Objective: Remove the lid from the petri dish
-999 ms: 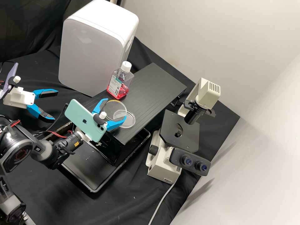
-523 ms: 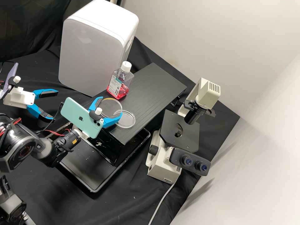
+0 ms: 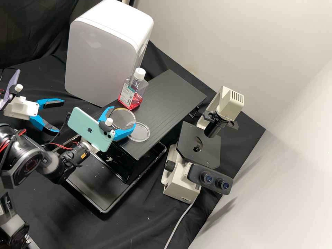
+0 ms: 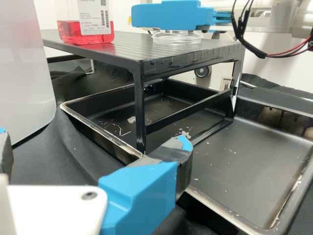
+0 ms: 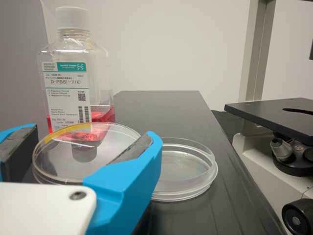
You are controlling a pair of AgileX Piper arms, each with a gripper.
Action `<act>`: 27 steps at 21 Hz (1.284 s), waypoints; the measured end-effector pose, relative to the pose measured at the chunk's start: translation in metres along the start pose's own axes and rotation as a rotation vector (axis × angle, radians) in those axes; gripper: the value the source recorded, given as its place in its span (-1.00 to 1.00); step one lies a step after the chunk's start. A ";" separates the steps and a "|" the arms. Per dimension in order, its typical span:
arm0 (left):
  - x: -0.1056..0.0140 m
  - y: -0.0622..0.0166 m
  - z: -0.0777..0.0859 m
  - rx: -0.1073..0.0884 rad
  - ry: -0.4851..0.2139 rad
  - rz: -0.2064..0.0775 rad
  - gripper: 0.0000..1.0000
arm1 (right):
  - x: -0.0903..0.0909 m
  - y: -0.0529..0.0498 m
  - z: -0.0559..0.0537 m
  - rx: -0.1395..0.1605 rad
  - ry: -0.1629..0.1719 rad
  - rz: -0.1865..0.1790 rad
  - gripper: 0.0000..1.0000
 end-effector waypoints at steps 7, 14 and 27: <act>0.000 0.0000 0.000 0.000 0.000 0.000 1.00 | 0.000 -0.001 0.001 0.000 -0.004 -0.003 1.00; 0.000 0.0000 0.000 0.000 0.000 0.000 1.00 | 0.002 0.000 0.000 0.000 -0.001 -0.001 1.00; 0.000 0.0000 0.000 0.000 0.000 0.000 1.00 | 0.002 0.000 0.003 -0.001 -0.012 0.000 1.00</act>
